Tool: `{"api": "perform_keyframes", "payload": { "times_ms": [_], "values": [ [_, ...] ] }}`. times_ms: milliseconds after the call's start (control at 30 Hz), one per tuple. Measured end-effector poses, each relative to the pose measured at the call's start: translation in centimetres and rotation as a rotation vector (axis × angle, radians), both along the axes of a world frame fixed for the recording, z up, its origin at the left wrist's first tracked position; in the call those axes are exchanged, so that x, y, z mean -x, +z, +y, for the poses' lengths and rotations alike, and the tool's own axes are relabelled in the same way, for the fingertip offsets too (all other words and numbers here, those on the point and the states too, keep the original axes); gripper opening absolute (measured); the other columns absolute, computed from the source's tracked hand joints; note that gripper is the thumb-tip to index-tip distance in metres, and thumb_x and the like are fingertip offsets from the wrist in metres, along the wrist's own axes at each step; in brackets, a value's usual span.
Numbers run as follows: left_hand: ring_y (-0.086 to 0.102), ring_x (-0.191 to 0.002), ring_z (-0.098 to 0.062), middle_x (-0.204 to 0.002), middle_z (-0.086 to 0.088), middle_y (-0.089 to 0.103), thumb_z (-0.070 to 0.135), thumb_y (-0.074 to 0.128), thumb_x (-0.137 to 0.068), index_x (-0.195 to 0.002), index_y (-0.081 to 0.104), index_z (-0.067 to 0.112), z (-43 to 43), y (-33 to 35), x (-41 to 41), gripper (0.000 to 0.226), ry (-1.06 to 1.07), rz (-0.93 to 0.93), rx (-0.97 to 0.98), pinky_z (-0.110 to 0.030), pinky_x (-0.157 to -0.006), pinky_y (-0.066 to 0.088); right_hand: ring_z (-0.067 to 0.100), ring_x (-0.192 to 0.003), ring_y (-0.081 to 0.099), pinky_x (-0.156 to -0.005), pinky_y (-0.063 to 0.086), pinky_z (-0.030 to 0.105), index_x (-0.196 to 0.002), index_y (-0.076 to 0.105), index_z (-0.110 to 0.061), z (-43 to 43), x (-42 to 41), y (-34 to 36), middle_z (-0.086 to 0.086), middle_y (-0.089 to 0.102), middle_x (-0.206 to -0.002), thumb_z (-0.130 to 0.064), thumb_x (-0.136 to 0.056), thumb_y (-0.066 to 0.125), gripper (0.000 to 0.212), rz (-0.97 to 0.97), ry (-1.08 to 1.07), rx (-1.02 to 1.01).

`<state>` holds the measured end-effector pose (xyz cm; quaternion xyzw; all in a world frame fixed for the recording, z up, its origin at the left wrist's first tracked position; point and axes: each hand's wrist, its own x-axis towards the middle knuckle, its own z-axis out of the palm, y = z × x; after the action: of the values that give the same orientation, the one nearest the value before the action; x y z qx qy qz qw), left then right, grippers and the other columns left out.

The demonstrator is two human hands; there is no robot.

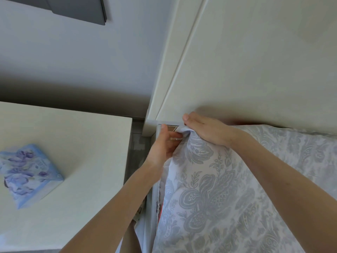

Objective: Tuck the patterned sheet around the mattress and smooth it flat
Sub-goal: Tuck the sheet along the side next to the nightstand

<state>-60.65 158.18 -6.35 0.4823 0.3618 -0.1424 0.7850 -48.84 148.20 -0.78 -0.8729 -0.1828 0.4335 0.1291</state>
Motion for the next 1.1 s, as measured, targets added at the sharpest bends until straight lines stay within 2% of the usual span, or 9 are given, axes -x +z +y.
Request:
{"api": "perform_keyframes", "payload": {
  "times_ms": [100,167,233,400,567,767,900,967,1100],
  "values": [
    [0.057,-0.086,-0.018,-0.086,-0.002,0.065,0.041,0.027,-0.099,-0.086,0.060,0.012,1.0,-0.3,0.6,0.046,0.114,-0.021,-0.760,-0.030,-0.078,0.045,0.026,-0.127,0.041,-0.095,0.027,0.031,-0.123,0.047,-0.018,0.9,0.1,-0.5,0.003,0.053,-0.126,-0.054,-0.097,0.016,0.054,-0.016,0.035,0.028],
    [0.053,-0.088,-0.014,-0.090,0.000,0.065,0.034,0.025,-0.098,-0.090,0.065,0.006,1.2,0.4,0.8,0.049,0.116,-0.276,-1.028,-0.027,-0.080,0.040,0.027,-0.124,0.043,-0.092,0.027,0.031,-0.118,0.047,-0.015,1.1,0.1,-0.7,0.001,0.052,-0.117,-0.053,-0.098,0.015,0.054,-0.020,0.028,0.028],
    [0.053,-0.095,-0.009,-0.099,0.003,0.065,0.035,0.023,-0.100,-0.105,0.067,0.007,0.2,1.1,0.6,0.053,-0.024,-0.397,-0.871,-0.020,-0.084,0.037,0.026,-0.122,0.044,-0.092,0.028,0.031,-0.117,0.048,-0.015,0.9,-0.1,-0.9,0.001,0.053,-0.117,-0.054,-0.098,0.014,0.055,-0.023,0.001,0.014],
    [0.054,-0.102,-0.014,-0.107,0.002,0.062,0.050,0.013,-0.098,-0.126,0.057,0.020,-2.5,0.0,-1.3,0.060,-0.276,-0.151,-0.450,-0.025,-0.092,0.038,0.021,-0.123,0.044,-0.094,0.028,0.030,-0.123,0.049,-0.019,0.4,-0.2,-1.7,0.000,0.054,-0.126,-0.061,-0.093,0.011,0.063,-0.023,-0.048,-0.010],
    [0.055,-0.116,-0.020,-0.119,-0.006,0.065,0.059,0.007,-0.095,-0.112,0.067,0.022,-1.7,-2.2,-2.7,0.072,-0.238,-0.081,-0.240,-0.038,-0.107,0.037,0.023,-0.105,0.050,-0.084,0.027,0.028,-0.121,0.048,-0.015,0.1,0.2,-1.8,0.003,0.059,-0.106,-0.054,-0.097,0.015,0.057,-0.106,-0.107,-0.069],
    [0.061,-0.107,-0.021,-0.111,-0.008,0.068,0.060,0.011,-0.095,-0.094,0.069,0.017,-0.9,-3.5,-3.8,0.072,-0.170,0.043,0.001,-0.037,-0.103,0.042,0.030,-0.046,0.050,-0.050,0.025,0.026,-0.081,0.056,-0.005,-1.0,2.3,-2.1,0.004,0.051,-0.053,-0.028,-0.097,0.030,0.038,-1.062,-0.067,-0.290],
    [0.062,-0.093,-0.021,-0.110,-0.014,0.066,0.060,0.011,-0.096,-0.113,0.065,0.002,-0.1,-4.8,-4.1,0.081,-0.165,0.079,0.155,-0.027,-0.079,0.050,0.023,-0.080,0.062,-0.083,0.044,0.039,-0.090,0.064,-0.011,-2.9,7.1,-3.1,0.001,0.068,-0.085,-0.028,-0.095,0.034,0.035,-1.038,-0.048,-0.334],
    [0.061,-0.103,-0.026,-0.116,-0.015,0.066,0.065,0.011,-0.093,-0.115,0.064,0.002,0.6,-5.9,-4.1,0.085,-0.162,0.113,0.222,-0.033,-0.089,0.049,0.021,-0.106,0.059,-0.099,0.036,0.048,-0.108,0.063,-0.011,-2.4,8.4,-5.1,0.001,0.066,-0.108,-0.033,-0.095,0.031,0.041,-0.962,-0.083,-0.330],
    [0.062,-0.102,-0.024,-0.104,-0.010,0.069,0.067,0.013,-0.092,-0.094,0.068,0.011,1.9,-8.4,-4.4,0.078,-0.095,0.179,0.304,-0.035,-0.094,0.045,0.021,-0.106,0.058,-0.101,0.034,0.047,-0.107,0.062,-0.010,-0.1,7.1,-9.9,0.001,0.065,-0.108,-0.030,-0.096,0.026,0.043,-0.873,-0.126,-0.368]
  ]
}}
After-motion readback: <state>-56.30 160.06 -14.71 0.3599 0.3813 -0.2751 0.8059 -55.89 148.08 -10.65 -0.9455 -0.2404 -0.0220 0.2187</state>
